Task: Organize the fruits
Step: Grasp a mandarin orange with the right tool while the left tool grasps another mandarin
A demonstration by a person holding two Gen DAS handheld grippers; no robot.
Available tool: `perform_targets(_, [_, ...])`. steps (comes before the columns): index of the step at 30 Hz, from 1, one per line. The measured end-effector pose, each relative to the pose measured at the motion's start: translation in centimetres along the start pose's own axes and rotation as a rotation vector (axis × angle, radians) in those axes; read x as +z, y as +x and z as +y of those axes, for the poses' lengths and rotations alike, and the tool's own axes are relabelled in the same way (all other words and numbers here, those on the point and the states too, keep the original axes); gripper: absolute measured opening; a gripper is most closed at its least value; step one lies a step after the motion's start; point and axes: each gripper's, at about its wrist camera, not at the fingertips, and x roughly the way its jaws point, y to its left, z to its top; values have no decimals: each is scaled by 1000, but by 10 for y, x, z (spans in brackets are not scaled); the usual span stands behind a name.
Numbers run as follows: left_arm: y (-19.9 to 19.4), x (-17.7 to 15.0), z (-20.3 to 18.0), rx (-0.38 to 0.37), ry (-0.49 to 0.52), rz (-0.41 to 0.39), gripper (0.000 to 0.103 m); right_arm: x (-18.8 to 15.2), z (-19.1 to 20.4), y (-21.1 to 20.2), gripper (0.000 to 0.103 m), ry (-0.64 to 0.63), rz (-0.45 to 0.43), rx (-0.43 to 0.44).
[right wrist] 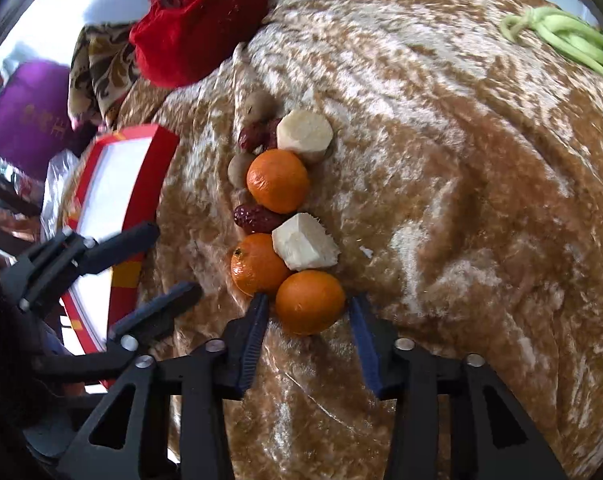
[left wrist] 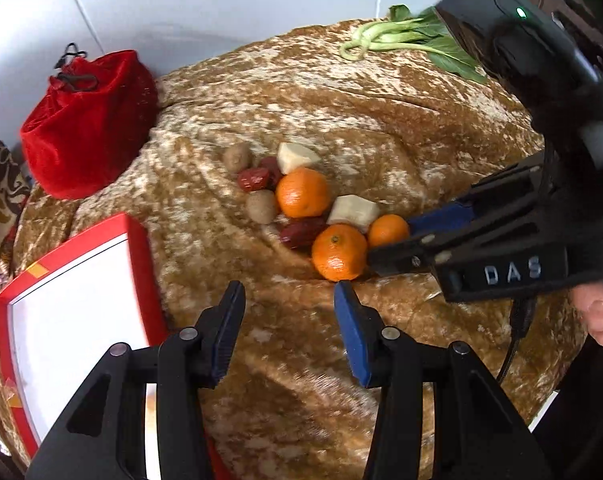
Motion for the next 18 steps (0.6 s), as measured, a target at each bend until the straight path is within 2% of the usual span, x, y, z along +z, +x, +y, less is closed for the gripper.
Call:
perform_targets(4, [5,7,-10,-19,12,-6,45,1,-19,-13,35,51,-18,29])
perform_targets(9, [15,18,-20,-65,-4,-3,45,4,-46,-43,34,123,-92,65])
perform_targets(16, [37,27,-30,-51,-27,43,45,4,-63,-57,34,160,-120,74])
perform_targets(18, [41,29,-32,-49,-39,42,41,3,-67,-62,34,153,-127,77])
